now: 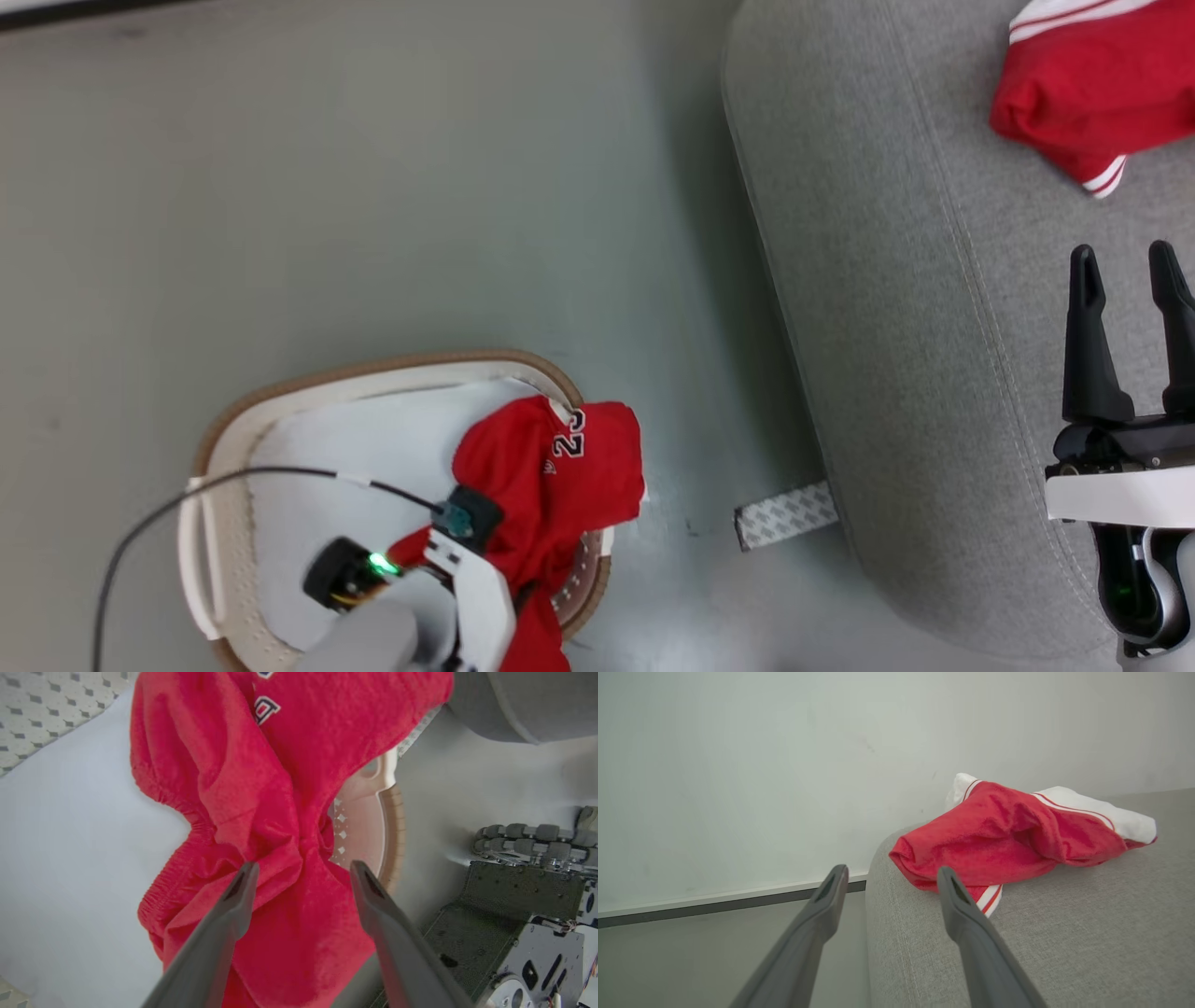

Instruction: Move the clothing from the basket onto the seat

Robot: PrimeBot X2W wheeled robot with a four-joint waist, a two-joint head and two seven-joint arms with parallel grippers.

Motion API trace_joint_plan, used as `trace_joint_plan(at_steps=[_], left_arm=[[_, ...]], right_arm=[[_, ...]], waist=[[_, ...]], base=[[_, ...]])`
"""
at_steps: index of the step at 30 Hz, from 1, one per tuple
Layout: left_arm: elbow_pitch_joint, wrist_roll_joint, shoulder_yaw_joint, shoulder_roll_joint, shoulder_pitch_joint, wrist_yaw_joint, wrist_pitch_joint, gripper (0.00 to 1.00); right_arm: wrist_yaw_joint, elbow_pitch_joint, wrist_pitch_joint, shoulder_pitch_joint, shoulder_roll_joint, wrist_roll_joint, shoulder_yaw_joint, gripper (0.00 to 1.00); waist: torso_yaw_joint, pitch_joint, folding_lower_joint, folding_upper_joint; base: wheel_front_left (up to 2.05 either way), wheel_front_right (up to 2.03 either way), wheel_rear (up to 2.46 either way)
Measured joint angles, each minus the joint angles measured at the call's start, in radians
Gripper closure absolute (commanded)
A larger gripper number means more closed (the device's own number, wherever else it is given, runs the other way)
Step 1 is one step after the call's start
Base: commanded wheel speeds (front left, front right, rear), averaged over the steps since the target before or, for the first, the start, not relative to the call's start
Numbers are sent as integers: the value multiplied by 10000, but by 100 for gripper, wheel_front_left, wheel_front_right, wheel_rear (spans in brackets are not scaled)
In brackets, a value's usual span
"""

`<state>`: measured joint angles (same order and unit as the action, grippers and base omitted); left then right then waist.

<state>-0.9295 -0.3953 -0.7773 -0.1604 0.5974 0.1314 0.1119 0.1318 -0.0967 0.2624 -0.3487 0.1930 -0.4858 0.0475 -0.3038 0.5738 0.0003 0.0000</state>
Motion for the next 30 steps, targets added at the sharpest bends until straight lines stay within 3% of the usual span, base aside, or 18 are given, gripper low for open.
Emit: trace_joint_plan(at_steps=[5, 17, 18, 19, 30], left_arm=[[-612, -428, -959, -385, 830, 0, 115, 0], [-1804, -1289, -2387, -353, 2216, 0, 539, 2], [-1900, -1342, -2456, -330, 2273, -2, 545, 30], [-1948, -1379, -2548, -311, 2296, -2, 533, 100], [-2157, -2293, -3243, -217, 2381, 0, 8, 100]], right_arm=[[0, 213, 0, -206, -127, 2, -100, 0], [0, 320, 0, -536, -537, -2, -44, 0], [0, 320, 0, -565, -579, -2, -35, 0], [0, 318, 0, -584, -604, 0, -23, 0], [0, 117, 0, -708, -566, 17, -6, 0]], waist=[[-287, 743, -1, 0], [-803, 2106, -2, 0], [-829, 2169, -1, 0], [-852, 2220, -2, 0], [-841, 1971, -2, 0]], base=[[0, 0, 0], [0, 0, 0], [0, 0, 0], [0, 0, 0], [0, 0, 0]])
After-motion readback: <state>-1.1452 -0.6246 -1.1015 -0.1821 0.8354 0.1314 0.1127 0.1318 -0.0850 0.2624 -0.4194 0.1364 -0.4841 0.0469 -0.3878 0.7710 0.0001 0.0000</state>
